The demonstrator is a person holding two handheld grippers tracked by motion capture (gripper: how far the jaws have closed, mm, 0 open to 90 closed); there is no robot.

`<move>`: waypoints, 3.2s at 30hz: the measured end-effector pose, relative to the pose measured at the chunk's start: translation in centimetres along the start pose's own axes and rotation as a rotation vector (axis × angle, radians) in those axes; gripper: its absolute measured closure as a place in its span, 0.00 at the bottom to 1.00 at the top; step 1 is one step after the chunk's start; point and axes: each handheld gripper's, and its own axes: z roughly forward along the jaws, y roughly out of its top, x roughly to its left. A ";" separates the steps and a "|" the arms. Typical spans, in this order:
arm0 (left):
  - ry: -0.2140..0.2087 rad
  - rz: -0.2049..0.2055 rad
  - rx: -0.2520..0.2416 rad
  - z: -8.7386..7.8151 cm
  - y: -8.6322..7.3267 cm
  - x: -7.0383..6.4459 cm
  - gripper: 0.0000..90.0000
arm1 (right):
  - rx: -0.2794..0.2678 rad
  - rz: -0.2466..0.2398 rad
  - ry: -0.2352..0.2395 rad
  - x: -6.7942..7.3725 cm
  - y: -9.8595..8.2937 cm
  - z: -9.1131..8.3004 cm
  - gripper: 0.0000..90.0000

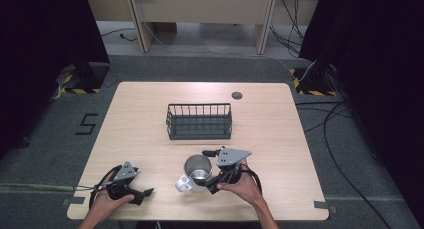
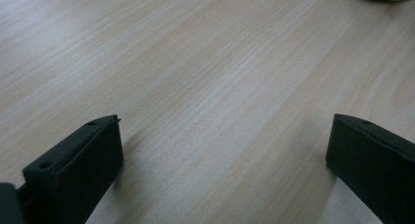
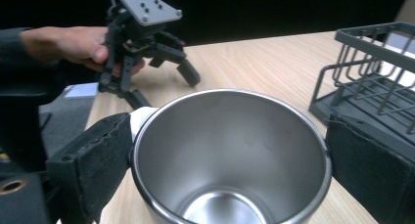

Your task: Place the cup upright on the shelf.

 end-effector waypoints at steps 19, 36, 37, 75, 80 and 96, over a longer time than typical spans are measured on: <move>0.000 0.000 0.000 0.0 0.0 0.0 0.00 | 0.003 0.078 -0.366 4.6 0.2 0.7 0.06; 0.000 0.000 -0.002 0.0 0.0 0.0 0.00 | -0.013 0.061 -0.184 2.0 -0.2 1.6 0.05; 0.000 0.000 0.000 0.0 0.0 0.0 0.00 | -0.018 0.066 -0.173 1.9 -0.2 1.5 0.05; 0.000 0.000 0.000 0.0 0.0 0.0 0.00 | -0.026 0.089 -0.185 2.0 0.9 1.7 0.07; -0.001 0.000 0.000 0.0 0.0 0.0 0.00 | -0.026 0.108 -0.191 1.9 1.2 1.8 0.07; -0.001 0.000 0.000 0.0 0.0 0.0 0.00 | -0.042 0.110 -0.211 1.8 2.5 1.2 0.07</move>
